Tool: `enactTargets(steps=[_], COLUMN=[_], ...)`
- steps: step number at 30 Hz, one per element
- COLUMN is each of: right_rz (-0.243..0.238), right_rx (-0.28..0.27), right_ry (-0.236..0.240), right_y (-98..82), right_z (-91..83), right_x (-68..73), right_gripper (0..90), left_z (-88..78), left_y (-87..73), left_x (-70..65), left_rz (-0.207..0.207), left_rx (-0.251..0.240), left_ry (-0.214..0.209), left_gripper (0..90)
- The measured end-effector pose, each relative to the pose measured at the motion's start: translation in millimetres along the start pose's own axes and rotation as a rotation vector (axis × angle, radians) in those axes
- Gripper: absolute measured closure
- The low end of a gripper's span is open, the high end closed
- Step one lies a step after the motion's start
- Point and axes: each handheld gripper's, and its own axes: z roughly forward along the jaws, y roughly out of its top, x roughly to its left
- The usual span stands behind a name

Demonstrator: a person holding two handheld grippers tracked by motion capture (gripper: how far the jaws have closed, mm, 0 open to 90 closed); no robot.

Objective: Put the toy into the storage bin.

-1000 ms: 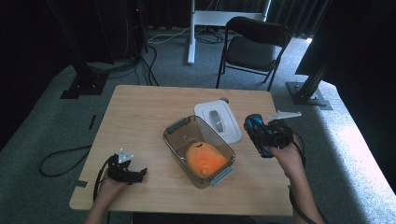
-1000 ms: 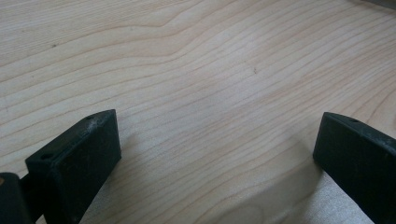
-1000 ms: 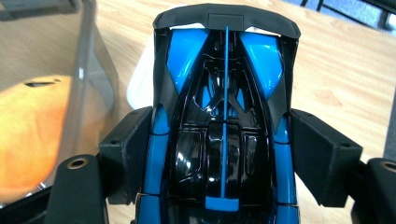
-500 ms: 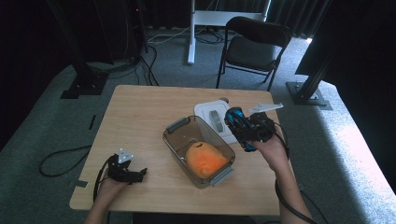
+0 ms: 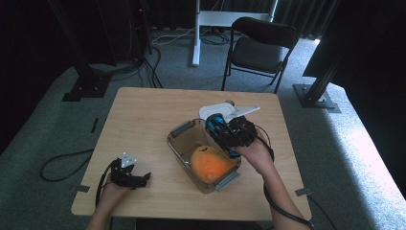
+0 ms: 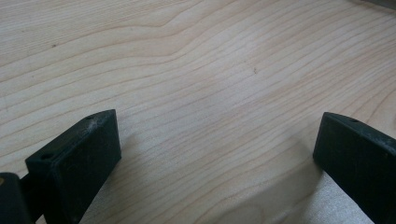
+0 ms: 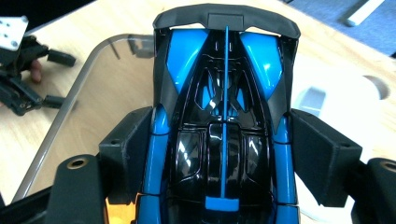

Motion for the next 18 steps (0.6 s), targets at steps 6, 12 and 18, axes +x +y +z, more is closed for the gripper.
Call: enactTargets(steps=[6,12,18], right_rz=[-0.002,-0.014,0.000], right_rx=[0.021,0.043,0.079], right_ry=[0.040,0.055,0.061], right_y=[-0.2,0.2,-5.5], right_z=[16.4,27.0,41.8], right_x=[7.8,16.0,16.0], right_gripper=[26.2,26.2,26.2], left_z=[0.0,0.1,0.1], left_y=[-0.1,-0.1,-0.1], left_x=[0.0,0.0,0.1], left_rz=[0.000,0.000,0.001], left_rx=[-0.001,-0.002,-0.001], left_ry=[0.000,0.000,0.000], left_gripper=[1.2,1.2,1.2])
